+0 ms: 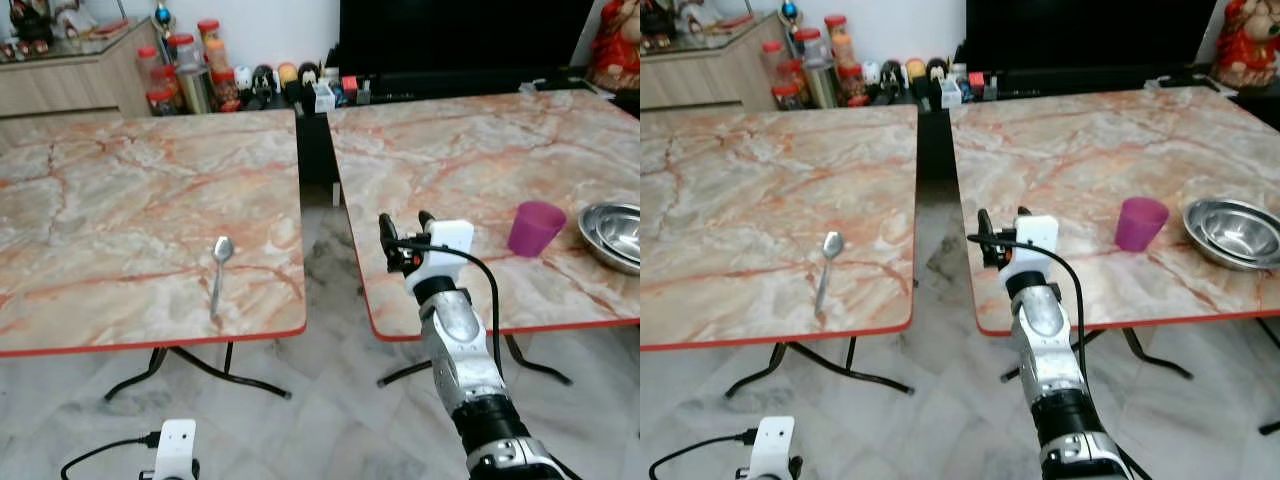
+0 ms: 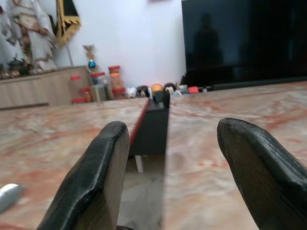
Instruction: Setting the table
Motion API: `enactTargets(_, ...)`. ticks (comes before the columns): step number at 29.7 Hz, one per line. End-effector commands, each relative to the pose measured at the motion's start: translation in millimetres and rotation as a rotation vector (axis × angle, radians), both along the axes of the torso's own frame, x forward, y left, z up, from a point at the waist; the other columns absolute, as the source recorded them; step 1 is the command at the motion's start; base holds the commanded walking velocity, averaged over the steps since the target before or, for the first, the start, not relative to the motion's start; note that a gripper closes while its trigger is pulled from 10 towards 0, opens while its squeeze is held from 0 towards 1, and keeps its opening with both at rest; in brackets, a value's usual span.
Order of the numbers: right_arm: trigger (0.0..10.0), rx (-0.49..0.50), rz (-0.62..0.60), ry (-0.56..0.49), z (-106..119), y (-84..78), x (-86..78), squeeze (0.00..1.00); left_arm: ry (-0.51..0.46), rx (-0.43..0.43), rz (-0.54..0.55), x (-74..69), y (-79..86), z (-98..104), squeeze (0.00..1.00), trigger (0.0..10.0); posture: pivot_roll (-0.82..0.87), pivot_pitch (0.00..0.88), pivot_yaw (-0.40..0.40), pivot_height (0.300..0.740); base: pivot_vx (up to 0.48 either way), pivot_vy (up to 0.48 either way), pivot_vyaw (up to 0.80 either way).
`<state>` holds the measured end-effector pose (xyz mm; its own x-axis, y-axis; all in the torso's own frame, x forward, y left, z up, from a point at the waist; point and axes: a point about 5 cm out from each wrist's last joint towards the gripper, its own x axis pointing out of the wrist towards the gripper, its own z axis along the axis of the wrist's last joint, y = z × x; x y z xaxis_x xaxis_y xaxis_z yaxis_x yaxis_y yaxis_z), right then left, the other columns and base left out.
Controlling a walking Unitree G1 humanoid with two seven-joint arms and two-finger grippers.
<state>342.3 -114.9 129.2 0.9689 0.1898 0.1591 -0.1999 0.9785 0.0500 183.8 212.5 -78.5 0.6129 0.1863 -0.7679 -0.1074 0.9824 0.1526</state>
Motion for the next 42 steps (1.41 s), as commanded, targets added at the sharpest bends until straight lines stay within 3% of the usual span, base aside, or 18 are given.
enactTargets(1,10.0,-0.006,0.011,-0.015,3.7,3.0,2.2,0.00,0.003,0.007,-0.005,-0.1,1.7,0.2,0.00,10.0,-0.05,0.000,0.054,0.740,0.000,0.000,0.00)
enactTargets(14,10.0,0.003,0.014,-0.017,4.0,5.5,5.1,0.00,0.006,0.018,-0.021,0.3,4.7,1.0,0.00,10.0,-0.04,0.000,0.065,0.740,0.000,0.024,0.00)
enactTargets(42,10.0,0.007,0.012,-0.006,-1.4,5.9,4.3,0.00,-0.004,0.035,-0.024,3.9,10.4,4.1,0.00,10.0,-0.03,0.000,0.074,0.740,0.000,0.410,0.00)
